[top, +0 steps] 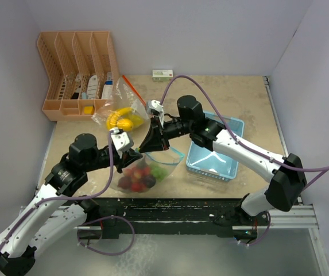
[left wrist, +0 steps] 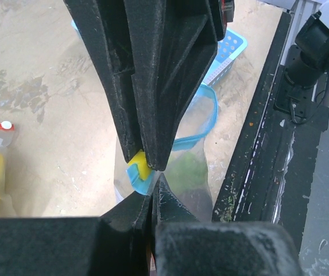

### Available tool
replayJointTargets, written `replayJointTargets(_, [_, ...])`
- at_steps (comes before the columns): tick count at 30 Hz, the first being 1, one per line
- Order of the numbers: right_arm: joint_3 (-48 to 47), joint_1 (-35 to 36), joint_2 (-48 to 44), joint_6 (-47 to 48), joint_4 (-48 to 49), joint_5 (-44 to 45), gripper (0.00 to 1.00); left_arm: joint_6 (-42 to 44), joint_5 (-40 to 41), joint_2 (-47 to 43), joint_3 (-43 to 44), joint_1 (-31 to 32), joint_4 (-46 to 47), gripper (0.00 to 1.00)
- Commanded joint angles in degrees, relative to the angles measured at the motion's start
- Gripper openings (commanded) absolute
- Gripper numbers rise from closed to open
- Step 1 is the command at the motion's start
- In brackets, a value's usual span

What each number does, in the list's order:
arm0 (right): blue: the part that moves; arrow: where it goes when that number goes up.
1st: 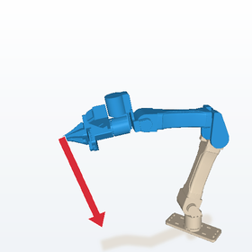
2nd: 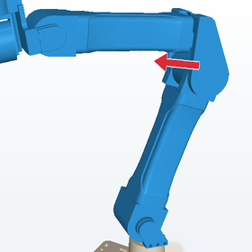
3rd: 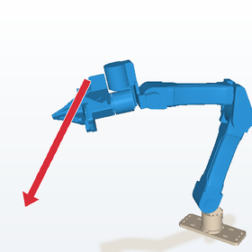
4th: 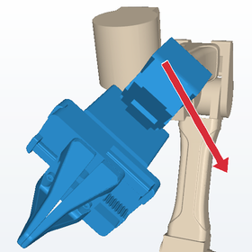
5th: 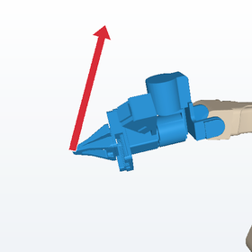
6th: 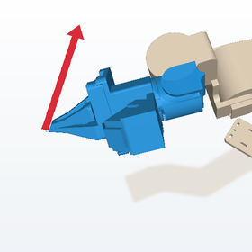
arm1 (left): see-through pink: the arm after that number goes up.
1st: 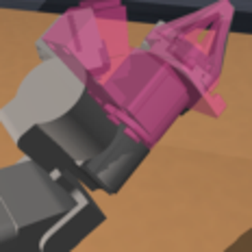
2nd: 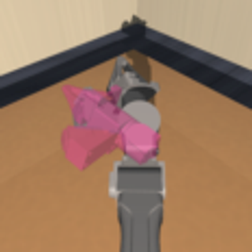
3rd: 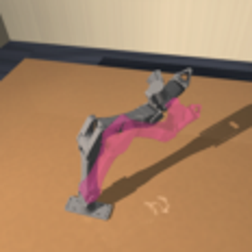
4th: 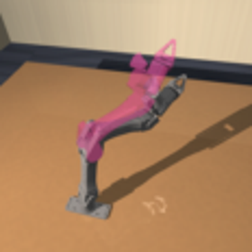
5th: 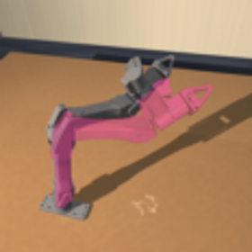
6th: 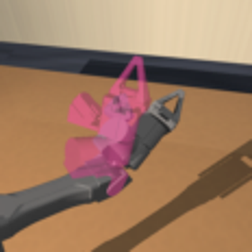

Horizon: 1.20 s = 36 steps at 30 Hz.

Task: Place the food in the zip-top bag and seal the zipper
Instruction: Zip the zipper food storage bag at the center of the board.

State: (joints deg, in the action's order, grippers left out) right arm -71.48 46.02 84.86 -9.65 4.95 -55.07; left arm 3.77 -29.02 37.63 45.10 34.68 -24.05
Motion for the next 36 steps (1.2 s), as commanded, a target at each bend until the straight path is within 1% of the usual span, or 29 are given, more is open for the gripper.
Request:
replayJointTargets(1, [-0.14, 0.13, -1.43, 1.05, -1.89, -1.60, 0.06, -0.50, 3.22, -2.27, 0.31, 0.09, 5.39, 0.00])
replayJointTargets(4, [1.20, 0.12, -1.86, 1.03, -1.98, -0.78, 0.04, -0.53, 4.05, -2.84, 0.23, 0.14, 5.42, 0.00])
replayJointTargets(9, [3.15, -0.07, -2.55, 1.20, -2.06, 1.38, 0.05, -0.59, 4.87, -3.56, 0.25, 0.13, 5.48, 0.00])
replayJointTargets(18, [2.80, -0.18, -1.76, 1.85, -3.39, 1.11, 0.05, -0.94, 5.97, -4.34, -0.08, 0.15, 6.19, 0.00])
replayJointTargets(21, [2.64, -0.22, -1.27, 2.10, -4.46, 3.20, 0.05, -1.26, 6.03, -4.63, -0.19, 0.15, 6.47, 0.00])
replayJointTargets(27, [1.42, -0.40, -0.11, 0.14, -4.14, 10.61, 0.03, -1.46, 5.18, -4.78, -0.21, 0.15, 6.87, 0.00])
replayJointTargets(31, [0.56, -0.47, -0.56, -2.76, -0.37, 13.02, 0.02, -2.12, 3.72, -4.37, -0.47, 0.16, 7.62, 0.00])
replayJointTargets(33, [0.07, -0.44, -1.06, -3.70, 2.05, 12.74, 0.02, -2.26, 2.10, -3.72, -0.70, 0.18, 7.98, 0.00])
replayJointTargets(36, [-2.03, -0.48, -0.46, -3.00, 2.53, 7.92, 0.03, -2.13, -1.78, -2.29, -0.89, 0.14, 8.50, 0.00])
